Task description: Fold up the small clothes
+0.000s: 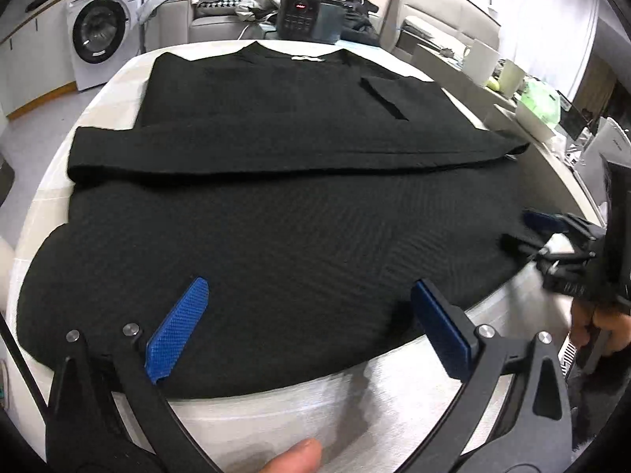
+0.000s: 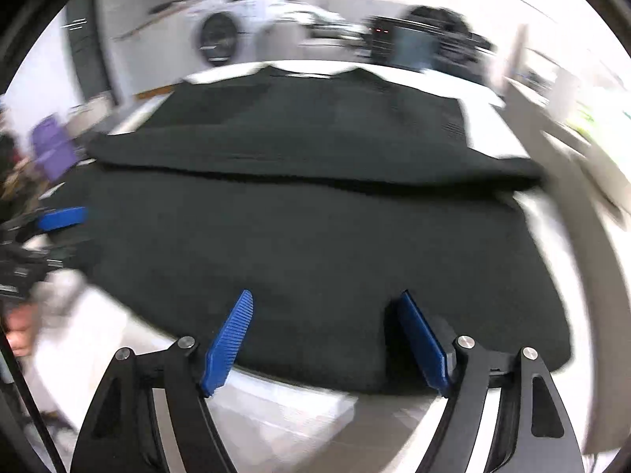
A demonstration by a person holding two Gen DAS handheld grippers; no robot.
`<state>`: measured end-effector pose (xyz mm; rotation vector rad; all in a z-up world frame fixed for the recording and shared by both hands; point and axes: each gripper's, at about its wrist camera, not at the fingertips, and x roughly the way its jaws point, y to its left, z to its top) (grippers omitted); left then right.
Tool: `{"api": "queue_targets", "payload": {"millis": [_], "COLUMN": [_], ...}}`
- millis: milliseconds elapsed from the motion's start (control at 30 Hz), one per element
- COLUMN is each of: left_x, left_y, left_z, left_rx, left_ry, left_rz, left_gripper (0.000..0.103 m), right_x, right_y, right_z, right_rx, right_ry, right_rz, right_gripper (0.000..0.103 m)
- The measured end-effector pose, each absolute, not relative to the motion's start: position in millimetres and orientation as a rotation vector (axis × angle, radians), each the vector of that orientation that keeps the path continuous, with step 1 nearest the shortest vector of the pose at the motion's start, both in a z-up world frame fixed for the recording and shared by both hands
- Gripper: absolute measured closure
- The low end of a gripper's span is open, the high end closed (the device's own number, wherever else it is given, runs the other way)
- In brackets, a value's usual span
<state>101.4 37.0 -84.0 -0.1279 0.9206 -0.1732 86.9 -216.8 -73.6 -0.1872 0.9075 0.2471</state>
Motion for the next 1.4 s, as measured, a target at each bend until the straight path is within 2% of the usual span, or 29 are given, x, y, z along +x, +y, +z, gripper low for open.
{"api": "queue_targets", "payload": {"millis": [167,500,767,867,1033,1100,1333,1400], "left_x": [106,107,89,79,73,72,71,79], "left_y": [39,45,92,118,139,151,181,187], "left_z": [-94,-95,-90,-81,-82,-85,-68,-61], "left_rx": [-0.076,-0.033,-0.072,-0.133,-0.086,-0.118,-0.273,-0.31], "left_ry": [0.923,0.94,0.933,0.898,0.911,0.925,0.877,0.856], "left_rz": [-0.124,-0.107,-0.02,-0.017,0.024,0.023,0.008,0.003], "left_gripper": [0.001,0.002,0.002,0.007,0.018,0.03,0.032,0.032], "right_x": [80,77,86,89,90,91,111,126], "right_y": [-248,-215,-284,-294,-290,-299,-315,-318], "right_z": [-69,-75,-69,-64,-68,-67,-35,-29], "right_rx": [-0.166,-0.184,-0.142,-0.084,-0.118,-0.043,0.174,0.243], "right_ry": [0.893,0.904,0.919,0.924,0.939,0.946,0.876,0.855], "right_rz": [0.115,0.295,0.116,0.12,0.139,0.158,0.197,0.2], "right_gripper": [0.021,0.021,0.021,0.021,0.021,0.021,0.022,0.026]}}
